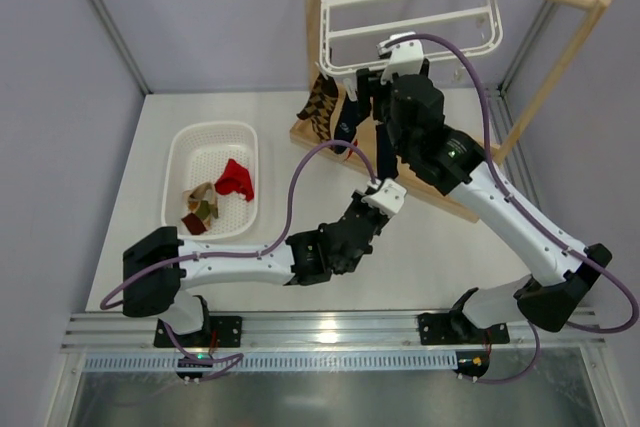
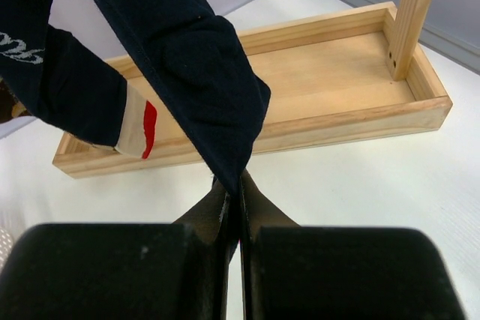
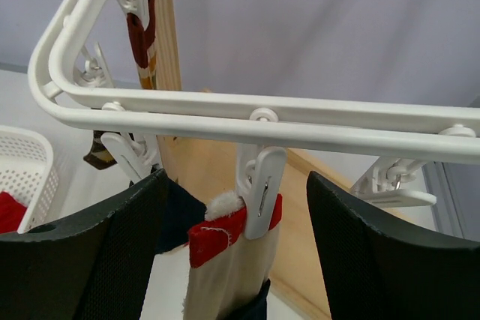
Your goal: Remove the socks clipped to the hanger
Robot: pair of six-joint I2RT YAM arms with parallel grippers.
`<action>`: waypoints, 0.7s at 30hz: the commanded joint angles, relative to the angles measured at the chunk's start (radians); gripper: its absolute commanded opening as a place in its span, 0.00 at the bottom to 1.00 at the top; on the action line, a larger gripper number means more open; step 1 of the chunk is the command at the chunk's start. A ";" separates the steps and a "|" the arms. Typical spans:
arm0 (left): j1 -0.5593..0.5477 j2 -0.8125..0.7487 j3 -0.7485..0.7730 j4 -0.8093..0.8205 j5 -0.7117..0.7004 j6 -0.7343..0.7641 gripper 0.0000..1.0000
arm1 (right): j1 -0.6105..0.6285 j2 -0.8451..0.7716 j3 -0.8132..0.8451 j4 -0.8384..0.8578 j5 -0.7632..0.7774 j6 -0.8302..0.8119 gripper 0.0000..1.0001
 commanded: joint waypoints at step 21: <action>-0.035 -0.017 0.018 0.004 0.035 0.022 0.00 | 0.076 0.140 0.043 0.199 0.410 -0.260 0.34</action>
